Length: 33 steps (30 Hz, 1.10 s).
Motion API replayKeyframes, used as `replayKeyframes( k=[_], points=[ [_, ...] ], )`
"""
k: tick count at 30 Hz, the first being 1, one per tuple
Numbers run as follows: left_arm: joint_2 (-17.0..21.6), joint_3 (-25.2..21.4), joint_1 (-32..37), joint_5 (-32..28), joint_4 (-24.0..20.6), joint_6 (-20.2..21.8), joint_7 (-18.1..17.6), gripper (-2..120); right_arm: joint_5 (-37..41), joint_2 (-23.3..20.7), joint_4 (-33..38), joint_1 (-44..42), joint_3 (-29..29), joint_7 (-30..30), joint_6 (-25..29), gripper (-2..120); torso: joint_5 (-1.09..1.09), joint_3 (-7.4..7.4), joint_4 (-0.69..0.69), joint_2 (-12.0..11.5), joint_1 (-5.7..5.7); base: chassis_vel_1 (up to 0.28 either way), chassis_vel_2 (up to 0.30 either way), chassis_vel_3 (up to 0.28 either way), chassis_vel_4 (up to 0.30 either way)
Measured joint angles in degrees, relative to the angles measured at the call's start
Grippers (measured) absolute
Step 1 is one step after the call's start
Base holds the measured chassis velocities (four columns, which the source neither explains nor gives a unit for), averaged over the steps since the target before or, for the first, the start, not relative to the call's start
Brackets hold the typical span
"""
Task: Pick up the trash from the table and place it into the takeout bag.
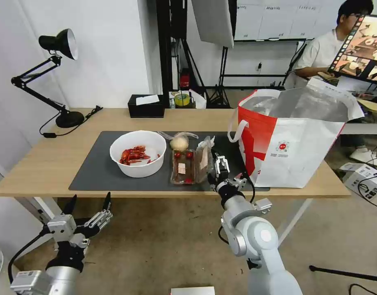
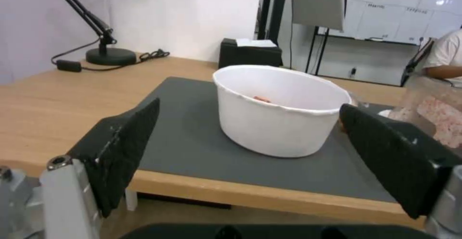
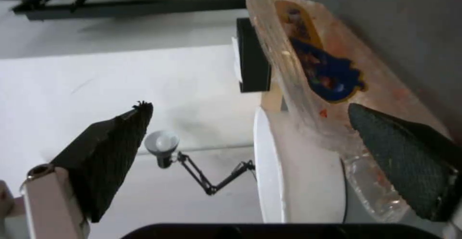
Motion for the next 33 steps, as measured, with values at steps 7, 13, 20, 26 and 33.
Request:
replayKeyframes(
  k=[7,13,20,26,33],
  points=[
    [-0.05,-0.12,0.17,0.0,-0.24,-0.02,-0.02,100,-1.27,-0.08,-2.03,4.06,-2.32,3.25,-3.6,100,0.0,0.0,0.0,0.0,0.0,0.0,0.0,0.0,0.0],
    [-0.16,-0.18,0.14,0.01,-0.29,-0.03,-0.05,100,-2.91,-0.48,-6.92,10.63,-6.13,11.27,-11.78,100,-0.01,0.0,0.01,0.0,0.01,0.0,0.0,0.0,0.0],
    [0.14,-0.45,-0.08,-0.34,-0.29,-0.03,-0.05,100,-2.61,-1.3,-7.05,11.06,-6.23,10.98,-11.85,100,0.0,0.0,0.0,0.0,0.01,0.0,0.0,0.0,0.0],
    [0.26,-0.42,-0.39,-0.51,-0.22,-0.03,-0.05,100,-2.29,-1.91,-6.69,10.99,-6.02,9.85,-11.84,100,0.0,0.0,0.0,0.0,0.01,0.0,0.0,0.0,0.0],
    [0.79,-0.63,-0.47,-0.86,-0.26,-0.01,-0.06,100,-4.6,-5.21,-5.99,12.69,-5.63,5.95,-12.76,97,0.01,0.0,0.0,0.0,0.01,0.0,0.0,0.0,0.0]
  ],
)
